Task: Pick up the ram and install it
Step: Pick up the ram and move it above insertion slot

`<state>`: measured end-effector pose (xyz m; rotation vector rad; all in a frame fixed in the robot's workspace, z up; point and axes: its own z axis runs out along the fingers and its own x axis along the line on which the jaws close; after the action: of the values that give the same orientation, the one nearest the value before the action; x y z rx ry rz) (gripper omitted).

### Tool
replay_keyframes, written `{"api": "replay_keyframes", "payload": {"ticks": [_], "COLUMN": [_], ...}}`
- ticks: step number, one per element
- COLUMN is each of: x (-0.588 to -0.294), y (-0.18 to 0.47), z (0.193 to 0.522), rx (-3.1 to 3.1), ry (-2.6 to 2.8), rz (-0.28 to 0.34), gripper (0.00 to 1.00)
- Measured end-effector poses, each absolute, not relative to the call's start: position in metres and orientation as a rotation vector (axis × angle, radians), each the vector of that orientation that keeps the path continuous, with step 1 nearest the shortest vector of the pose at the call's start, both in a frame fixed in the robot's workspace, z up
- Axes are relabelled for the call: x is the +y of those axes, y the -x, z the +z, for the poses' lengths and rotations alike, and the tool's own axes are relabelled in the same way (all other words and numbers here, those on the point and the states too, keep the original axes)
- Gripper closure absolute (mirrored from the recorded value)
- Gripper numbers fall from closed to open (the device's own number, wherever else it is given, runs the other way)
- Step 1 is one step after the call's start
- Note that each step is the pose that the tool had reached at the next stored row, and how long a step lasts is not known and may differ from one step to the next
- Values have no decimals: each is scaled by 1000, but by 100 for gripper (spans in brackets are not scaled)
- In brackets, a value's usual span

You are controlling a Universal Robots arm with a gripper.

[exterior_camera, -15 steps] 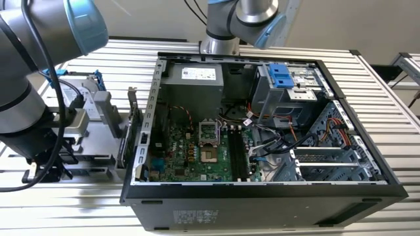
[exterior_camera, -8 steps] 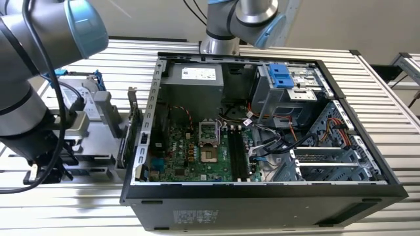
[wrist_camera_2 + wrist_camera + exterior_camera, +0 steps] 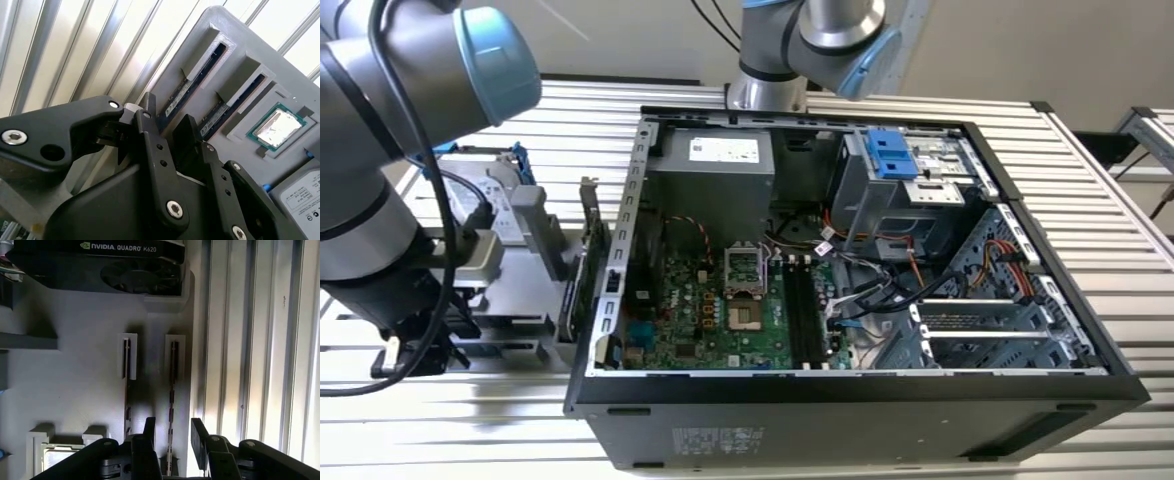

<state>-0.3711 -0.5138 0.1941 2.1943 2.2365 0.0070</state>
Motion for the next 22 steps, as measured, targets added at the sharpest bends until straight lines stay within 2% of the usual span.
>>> {"api": "replay_keyframes", "payload": {"ticks": [22], "x": [-509], "y": [372], "z": [192], "rx": [2236], "ry": [-2194], "rz": [7], "gripper": [0]}}
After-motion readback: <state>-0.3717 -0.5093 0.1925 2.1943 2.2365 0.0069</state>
